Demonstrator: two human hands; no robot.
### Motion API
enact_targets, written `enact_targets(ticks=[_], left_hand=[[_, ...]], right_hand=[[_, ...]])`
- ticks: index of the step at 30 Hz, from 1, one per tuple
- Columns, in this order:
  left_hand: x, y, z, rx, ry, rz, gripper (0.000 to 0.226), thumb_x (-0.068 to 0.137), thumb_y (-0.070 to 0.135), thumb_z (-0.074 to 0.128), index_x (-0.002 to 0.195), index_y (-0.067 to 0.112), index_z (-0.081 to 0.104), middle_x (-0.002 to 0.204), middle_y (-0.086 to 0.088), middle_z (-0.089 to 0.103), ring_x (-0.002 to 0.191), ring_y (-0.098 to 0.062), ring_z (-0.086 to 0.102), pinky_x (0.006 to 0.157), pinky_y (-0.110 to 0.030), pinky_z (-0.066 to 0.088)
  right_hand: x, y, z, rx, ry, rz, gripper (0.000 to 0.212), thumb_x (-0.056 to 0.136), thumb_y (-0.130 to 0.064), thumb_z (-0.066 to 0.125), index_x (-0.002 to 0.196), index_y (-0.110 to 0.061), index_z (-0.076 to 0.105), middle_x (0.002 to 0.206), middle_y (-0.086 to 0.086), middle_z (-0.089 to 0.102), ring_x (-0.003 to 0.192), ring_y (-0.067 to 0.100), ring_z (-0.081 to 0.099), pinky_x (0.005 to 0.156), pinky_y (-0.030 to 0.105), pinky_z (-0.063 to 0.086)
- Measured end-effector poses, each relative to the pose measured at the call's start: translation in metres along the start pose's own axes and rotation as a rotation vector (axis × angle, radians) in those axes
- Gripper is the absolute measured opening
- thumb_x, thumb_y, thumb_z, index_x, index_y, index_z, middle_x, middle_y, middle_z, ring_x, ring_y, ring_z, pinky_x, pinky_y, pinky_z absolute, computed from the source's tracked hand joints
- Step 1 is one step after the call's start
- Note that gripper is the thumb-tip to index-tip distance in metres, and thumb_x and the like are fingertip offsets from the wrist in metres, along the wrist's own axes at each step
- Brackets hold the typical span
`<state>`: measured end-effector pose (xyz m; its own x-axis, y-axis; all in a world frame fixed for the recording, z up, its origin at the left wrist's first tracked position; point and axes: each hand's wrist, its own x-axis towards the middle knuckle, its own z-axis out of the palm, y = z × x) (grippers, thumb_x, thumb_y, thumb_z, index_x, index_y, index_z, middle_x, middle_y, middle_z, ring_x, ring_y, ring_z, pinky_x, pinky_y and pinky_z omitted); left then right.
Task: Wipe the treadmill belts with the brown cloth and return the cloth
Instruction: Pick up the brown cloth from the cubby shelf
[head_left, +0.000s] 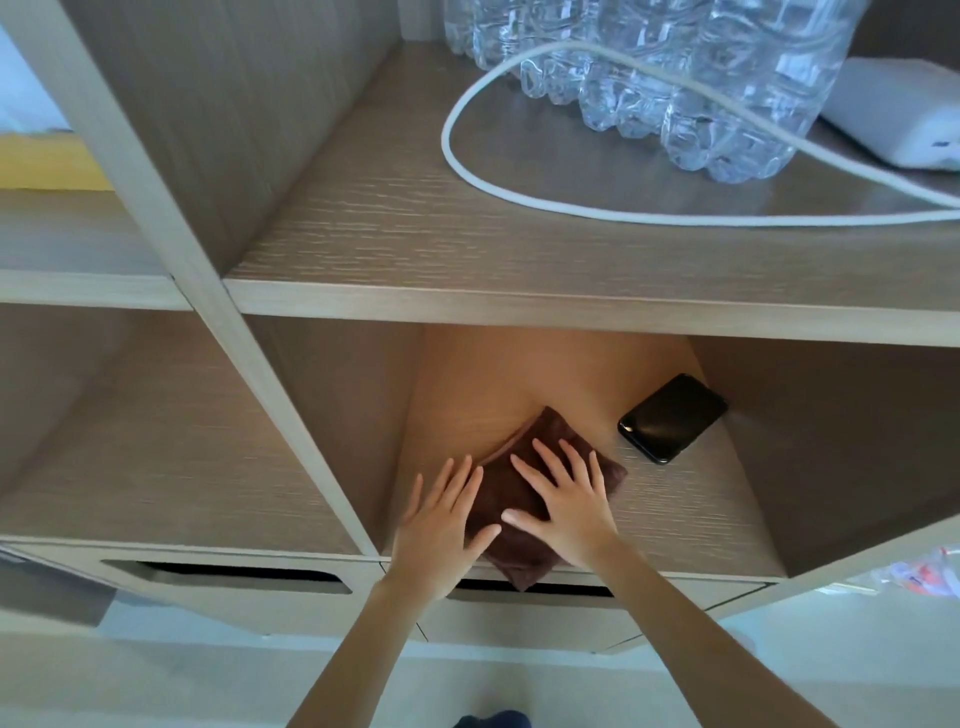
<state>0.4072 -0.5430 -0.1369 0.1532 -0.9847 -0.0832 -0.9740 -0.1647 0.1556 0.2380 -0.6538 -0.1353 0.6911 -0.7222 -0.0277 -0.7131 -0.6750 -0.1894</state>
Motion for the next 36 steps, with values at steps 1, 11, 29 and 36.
enact_targets(ticks=[1, 11, 29, 36], left_hand=[[-0.007, -0.001, 0.003, -0.018, -0.003, 0.004, 0.073, 0.087, 0.067, 0.008, 0.146, 0.029, -0.011, 0.154, 0.010, -0.016, 0.141, -0.011, -0.019, 0.114, -0.038, -0.011], [-0.015, -0.008, 0.007, -0.084, 0.002, 0.045, 0.059, 0.096, 0.053, 0.017, 0.145, 0.032, -0.010, 0.149, 0.017, -0.020, 0.140, -0.007, -0.019, 0.114, -0.033, -0.009], [-0.023, 0.061, -0.009, -0.073, 0.124, 0.470, 0.052, 0.090, 0.045, 0.042, 0.134, 0.019, 0.051, 0.139, 0.003, 0.050, 0.132, -0.016, 0.042, 0.108, -0.047, 0.034], [-0.046, 0.137, -0.009, -0.013, 0.147, 0.672, 0.050, 0.087, 0.042, 0.044, 0.125, 0.013, 0.059, 0.126, -0.002, 0.061, 0.124, -0.021, 0.051, 0.104, -0.045, 0.039]], right_hand=[[-0.009, -0.004, 0.003, 0.010, 0.020, -0.009, 0.076, 0.075, -0.085, 0.020, 0.143, -0.051, 0.016, 0.157, -0.004, 0.019, 0.144, 0.029, 0.009, 0.113, 0.054, -0.004], [-0.027, -0.022, 0.006, 0.030, 0.275, -0.051, 0.041, 0.081, -0.065, 0.047, 0.107, -0.040, 0.065, 0.114, -0.003, 0.061, 0.105, 0.025, 0.053, 0.092, 0.052, 0.043], [-0.131, 0.020, -0.017, 0.329, 0.523, 0.200, 0.046, 0.065, -0.042, 0.074, 0.105, -0.019, 0.066, 0.089, -0.004, 0.063, 0.084, 0.013, 0.053, 0.071, 0.024, 0.047], [-0.266, 0.043, -0.020, 0.448, 0.607, 0.593, 0.047, 0.065, -0.037, 0.076, 0.108, -0.024, 0.063, 0.096, -0.010, 0.058, 0.090, 0.013, 0.053, 0.074, 0.027, 0.049]])
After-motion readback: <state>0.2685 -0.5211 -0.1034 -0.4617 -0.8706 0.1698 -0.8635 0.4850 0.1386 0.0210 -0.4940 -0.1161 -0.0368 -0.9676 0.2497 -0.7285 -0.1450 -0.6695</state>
